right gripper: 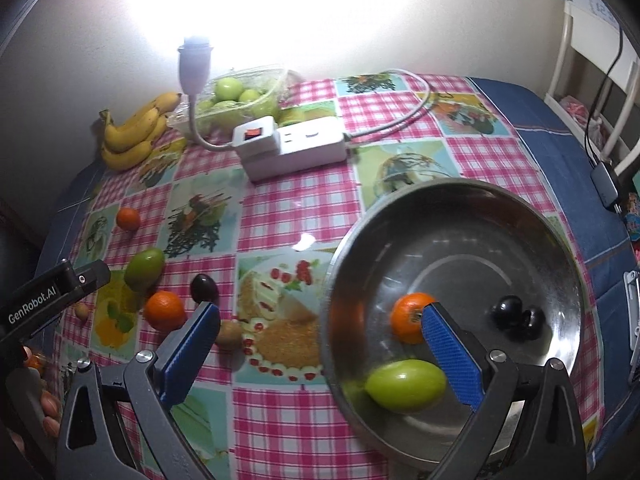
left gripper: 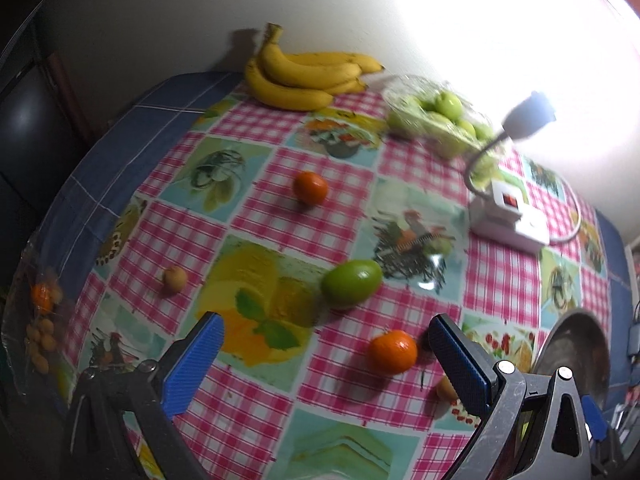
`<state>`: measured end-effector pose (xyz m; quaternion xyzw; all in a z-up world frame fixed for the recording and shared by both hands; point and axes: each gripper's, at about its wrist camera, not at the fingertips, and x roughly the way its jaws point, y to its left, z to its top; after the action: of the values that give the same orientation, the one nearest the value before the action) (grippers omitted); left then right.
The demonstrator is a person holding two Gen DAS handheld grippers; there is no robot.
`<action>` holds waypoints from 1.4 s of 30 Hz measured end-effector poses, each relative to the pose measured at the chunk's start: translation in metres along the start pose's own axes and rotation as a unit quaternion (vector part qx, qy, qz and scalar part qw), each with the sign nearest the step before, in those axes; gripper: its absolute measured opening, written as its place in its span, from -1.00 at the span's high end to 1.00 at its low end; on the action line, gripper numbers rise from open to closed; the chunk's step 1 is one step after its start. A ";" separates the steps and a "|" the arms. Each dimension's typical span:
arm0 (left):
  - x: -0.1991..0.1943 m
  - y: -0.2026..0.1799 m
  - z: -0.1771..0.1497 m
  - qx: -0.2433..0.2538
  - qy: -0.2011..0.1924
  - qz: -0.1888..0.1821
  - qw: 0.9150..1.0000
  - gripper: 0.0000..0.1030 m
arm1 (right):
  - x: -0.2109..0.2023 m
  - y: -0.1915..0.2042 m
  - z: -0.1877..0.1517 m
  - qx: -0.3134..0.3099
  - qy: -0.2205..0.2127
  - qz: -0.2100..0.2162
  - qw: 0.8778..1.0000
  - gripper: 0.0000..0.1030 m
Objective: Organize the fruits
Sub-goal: 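Withdraw both grippers from the plate toward the fruit on the tablecloth, then grasp an orange tangerine with the left gripper while the right gripper grasps a brown kiwi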
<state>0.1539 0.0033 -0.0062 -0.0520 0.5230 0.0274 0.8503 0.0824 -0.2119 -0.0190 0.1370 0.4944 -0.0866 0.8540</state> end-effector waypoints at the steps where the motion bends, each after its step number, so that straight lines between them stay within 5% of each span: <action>1: -0.001 0.004 0.002 -0.005 -0.002 -0.003 1.000 -1.00 | -0.001 0.004 0.001 -0.003 -0.002 0.004 1.000 -0.95; 11: 0.006 0.040 0.013 -0.030 -0.017 -0.014 0.999 -1.00 | 0.023 0.047 0.000 -0.045 0.033 0.030 0.998 -0.95; 16: 0.024 0.044 0.012 -0.039 0.024 -0.043 0.998 -1.00 | 0.039 0.059 -0.003 -0.056 0.056 0.032 0.996 -0.91; 20: 0.039 0.036 0.008 -0.048 0.067 -0.084 0.993 -0.99 | 0.051 0.064 -0.006 -0.060 0.083 0.044 0.994 -0.58; 23: 0.045 0.024 0.004 -0.042 0.085 -0.104 0.990 -0.96 | 0.058 0.064 -0.009 -0.059 0.091 0.044 0.993 -0.58; 27: 0.055 0.002 -0.003 -0.026 0.111 -0.131 0.985 -0.71 | 0.062 0.061 -0.011 -0.051 0.098 0.049 0.993 -0.56; 30: 0.060 -0.009 -0.007 -0.018 0.125 -0.141 0.982 -0.60 | 0.067 0.061 -0.013 -0.049 0.106 0.051 0.992 -0.31; 40: 0.073 -0.022 -0.014 -0.018 0.147 -0.152 0.977 -0.31 | 0.073 0.061 -0.014 -0.048 0.114 0.060 0.991 -0.05; 42: 0.075 -0.021 -0.015 -0.022 0.151 -0.152 0.977 -0.08 | 0.074 0.064 -0.013 -0.051 0.114 0.061 0.990 0.01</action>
<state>0.1769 -0.0195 -0.0783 -0.1528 0.6304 -0.0990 0.7546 0.1263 -0.1481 -0.0801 0.1320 0.5831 0.0071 0.8016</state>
